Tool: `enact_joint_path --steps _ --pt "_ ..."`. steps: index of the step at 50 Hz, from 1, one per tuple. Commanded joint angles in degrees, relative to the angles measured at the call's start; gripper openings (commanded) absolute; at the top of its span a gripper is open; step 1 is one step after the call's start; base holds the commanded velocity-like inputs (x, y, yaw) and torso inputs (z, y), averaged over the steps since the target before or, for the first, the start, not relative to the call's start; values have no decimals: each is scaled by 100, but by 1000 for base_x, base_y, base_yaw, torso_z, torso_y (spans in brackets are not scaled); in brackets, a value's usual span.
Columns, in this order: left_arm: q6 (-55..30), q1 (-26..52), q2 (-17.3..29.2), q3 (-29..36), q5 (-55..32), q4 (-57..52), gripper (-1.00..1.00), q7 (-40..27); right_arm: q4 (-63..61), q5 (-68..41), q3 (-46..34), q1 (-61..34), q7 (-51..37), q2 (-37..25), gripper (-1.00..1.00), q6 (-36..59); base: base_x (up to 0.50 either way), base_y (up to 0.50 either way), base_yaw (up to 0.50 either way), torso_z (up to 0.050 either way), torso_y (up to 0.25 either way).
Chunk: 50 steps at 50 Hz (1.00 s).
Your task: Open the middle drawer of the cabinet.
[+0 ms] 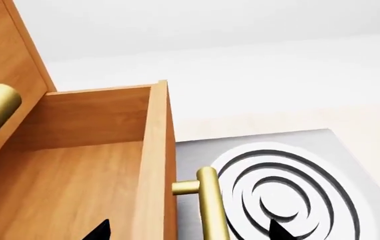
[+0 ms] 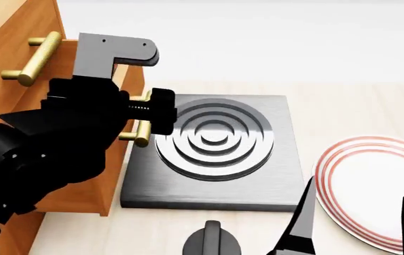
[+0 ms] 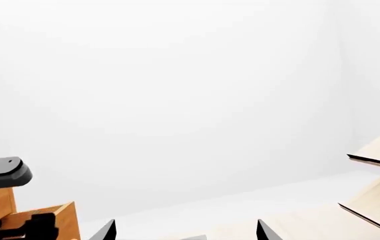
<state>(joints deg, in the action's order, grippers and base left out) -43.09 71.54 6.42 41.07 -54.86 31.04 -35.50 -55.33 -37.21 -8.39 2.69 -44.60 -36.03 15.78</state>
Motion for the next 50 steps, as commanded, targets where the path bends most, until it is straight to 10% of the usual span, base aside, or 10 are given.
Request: enact_joint_path --steps 1,50 --pt "-245 94 64 -9 -137 30 100 -97 -3 -13 -15 -6 -32 -27 100 -15 0 0 0 0 0" --pt "-714 35 -389 -54 -945 365 100 53 -13 -99 8 37 -140 -157 100 -161 0 0 0 0 0"
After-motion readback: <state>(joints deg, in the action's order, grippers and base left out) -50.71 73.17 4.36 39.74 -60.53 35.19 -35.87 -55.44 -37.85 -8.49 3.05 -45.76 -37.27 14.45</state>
